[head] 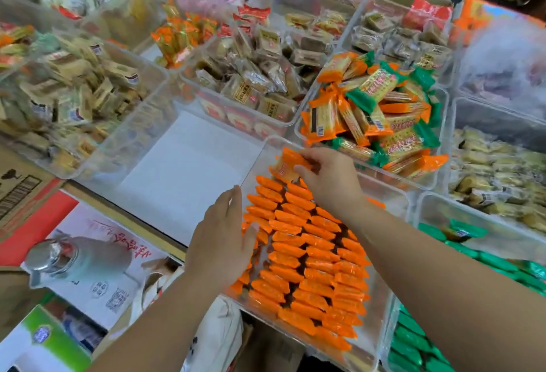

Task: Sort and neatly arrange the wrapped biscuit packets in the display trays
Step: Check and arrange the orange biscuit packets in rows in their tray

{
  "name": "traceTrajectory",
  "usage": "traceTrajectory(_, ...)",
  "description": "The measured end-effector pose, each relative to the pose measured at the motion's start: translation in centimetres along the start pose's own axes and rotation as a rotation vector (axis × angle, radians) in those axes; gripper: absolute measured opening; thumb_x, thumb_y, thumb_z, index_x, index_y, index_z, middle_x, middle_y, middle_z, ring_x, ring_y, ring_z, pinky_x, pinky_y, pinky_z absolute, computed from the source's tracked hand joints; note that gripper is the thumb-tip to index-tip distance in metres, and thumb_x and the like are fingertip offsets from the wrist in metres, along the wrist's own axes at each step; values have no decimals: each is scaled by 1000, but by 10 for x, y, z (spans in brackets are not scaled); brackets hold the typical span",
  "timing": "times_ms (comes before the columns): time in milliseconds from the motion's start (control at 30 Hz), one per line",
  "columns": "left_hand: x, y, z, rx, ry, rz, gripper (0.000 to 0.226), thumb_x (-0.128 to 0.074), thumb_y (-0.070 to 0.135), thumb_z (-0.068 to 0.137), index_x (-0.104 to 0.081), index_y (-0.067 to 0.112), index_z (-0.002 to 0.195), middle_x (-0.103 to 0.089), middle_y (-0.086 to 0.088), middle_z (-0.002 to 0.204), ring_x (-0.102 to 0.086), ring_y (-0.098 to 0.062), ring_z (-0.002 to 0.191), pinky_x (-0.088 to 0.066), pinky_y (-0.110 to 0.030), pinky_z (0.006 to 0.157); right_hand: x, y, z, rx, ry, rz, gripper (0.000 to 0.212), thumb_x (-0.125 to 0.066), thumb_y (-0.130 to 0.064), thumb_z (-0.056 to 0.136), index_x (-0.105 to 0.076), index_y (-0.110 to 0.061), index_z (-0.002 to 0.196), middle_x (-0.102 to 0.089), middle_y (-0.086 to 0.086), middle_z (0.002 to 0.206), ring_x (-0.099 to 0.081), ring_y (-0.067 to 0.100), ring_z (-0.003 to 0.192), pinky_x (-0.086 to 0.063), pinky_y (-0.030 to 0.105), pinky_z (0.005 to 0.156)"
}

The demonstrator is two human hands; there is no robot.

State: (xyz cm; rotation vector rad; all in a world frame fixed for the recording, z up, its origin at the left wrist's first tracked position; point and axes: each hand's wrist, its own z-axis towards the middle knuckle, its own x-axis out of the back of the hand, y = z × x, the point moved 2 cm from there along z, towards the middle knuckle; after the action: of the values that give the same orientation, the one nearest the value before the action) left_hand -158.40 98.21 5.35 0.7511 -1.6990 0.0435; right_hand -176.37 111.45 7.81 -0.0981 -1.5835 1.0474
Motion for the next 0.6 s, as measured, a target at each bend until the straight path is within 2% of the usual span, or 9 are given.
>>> traceTrajectory(67,0,-1,-1,-3,-3,-14,74,-34,49,103,2,17,160,-8,-3,167,-18,-22,151,-30,-37,116,-16,4,6,16,-32,-76,23,-76,-19,87,-76,-16,110,-71,5,99,-64,21,91,-50,32,77)
traceTrajectory(167,1,1,-2,-20,0,12,73,-32,46,103,3,17,160,-7,-3,167,-18,-21,151,-30,-35,116,-37,9,11,0,-79,-136,18,-77,-20,84,-76,-15,101,-74,5,98,-66,23,91,-54,37,80)
traceTrajectory(333,0,0,-1,-30,-6,29,73,-29,49,103,7,20,159,-3,-1,168,-15,-20,152,-28,-34,117,-62,18,9,41,-80,-357,8,-72,-25,86,-78,-22,91,-73,3,84,-60,25,88,-54,36,69)
traceTrajectory(400,0,0,0,-39,-1,27,74,-29,49,103,8,19,159,-3,-2,168,-16,-21,152,-29,-34,117,-67,20,9,82,-84,-400,13,-67,-22,87,-79,-21,83,-71,2,74,-56,25,83,-55,38,64)
traceTrajectory(467,0,0,0,-48,1,22,74,-30,48,103,7,18,159,-3,-3,168,-16,-22,152,-29,-35,117,-66,19,8,124,-124,-446,20,-59,-21,89,-78,-21,82,-71,0,78,-54,23,84,-54,38,65)
traceTrajectory(533,1,-1,0,-57,-2,26,74,-30,48,103,7,18,159,-3,-3,168,-16,-22,152,-28,-34,117,-59,17,9,164,-65,-422,20,-59,-19,89,-79,-17,84,-69,0,87,-57,23,87,-54,35,63)
traceTrajectory(600,1,-1,0,-63,-2,26,74,-30,48,103,7,17,159,-3,-4,168,-17,-22,152,-29,-34,117,-50,16,11,137,52,-400,14,-65,-17,88,-78,-13,84,-66,3,89,-61,25,81,-53,33,56)
